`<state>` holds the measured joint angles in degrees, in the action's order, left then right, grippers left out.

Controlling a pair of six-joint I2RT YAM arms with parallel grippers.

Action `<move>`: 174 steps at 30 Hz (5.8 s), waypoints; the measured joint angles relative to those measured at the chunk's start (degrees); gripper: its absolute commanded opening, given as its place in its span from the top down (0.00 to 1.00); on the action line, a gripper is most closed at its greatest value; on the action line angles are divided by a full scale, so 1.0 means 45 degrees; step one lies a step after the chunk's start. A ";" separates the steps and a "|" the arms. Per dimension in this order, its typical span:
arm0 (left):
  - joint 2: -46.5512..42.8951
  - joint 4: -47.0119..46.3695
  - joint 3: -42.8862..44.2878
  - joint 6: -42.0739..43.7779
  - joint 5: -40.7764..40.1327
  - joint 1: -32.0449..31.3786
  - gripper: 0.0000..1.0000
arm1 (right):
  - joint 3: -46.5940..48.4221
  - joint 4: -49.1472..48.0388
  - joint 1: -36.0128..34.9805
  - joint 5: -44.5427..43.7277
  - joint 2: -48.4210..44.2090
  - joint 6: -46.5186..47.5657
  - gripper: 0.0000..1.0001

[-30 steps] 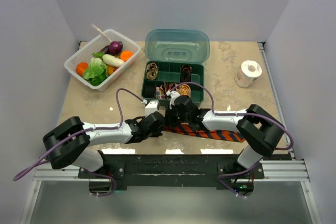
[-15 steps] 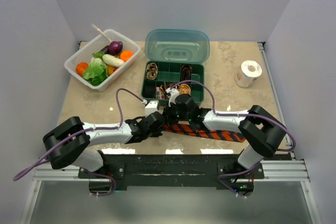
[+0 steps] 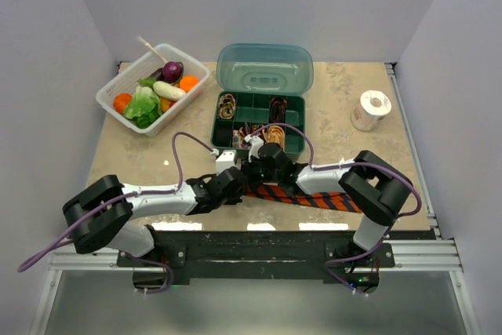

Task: Roll the ties
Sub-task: Roll the tie at the center of the board.

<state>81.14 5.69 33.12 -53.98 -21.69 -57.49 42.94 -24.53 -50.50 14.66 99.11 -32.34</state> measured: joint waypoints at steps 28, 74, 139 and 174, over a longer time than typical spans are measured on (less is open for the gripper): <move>-0.4571 0.0661 -0.0860 0.1132 0.1851 0.4022 0.28 | 0.0364 0.0049 0.0019 0.0005 0.0345 0.0117 1.00; -0.0452 -1.1526 -0.6154 0.0801 0.9549 0.7441 0.61 | 0.0923 0.2191 0.0296 -0.0714 -0.1253 0.0646 1.00; -0.2871 0.2448 0.0457 0.3468 0.0787 0.2346 0.69 | 0.0753 0.2040 -0.0136 -0.1127 -0.1132 0.0520 1.00; 0.1302 0.7533 0.3900 0.1933 -0.3162 -0.0126 0.60 | -0.0073 0.3662 0.0646 -0.2725 -0.2069 0.0602 1.00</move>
<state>87.00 39.59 50.68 -45.28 -35.92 -58.06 42.61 -8.05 -47.59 2.39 89.80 -29.63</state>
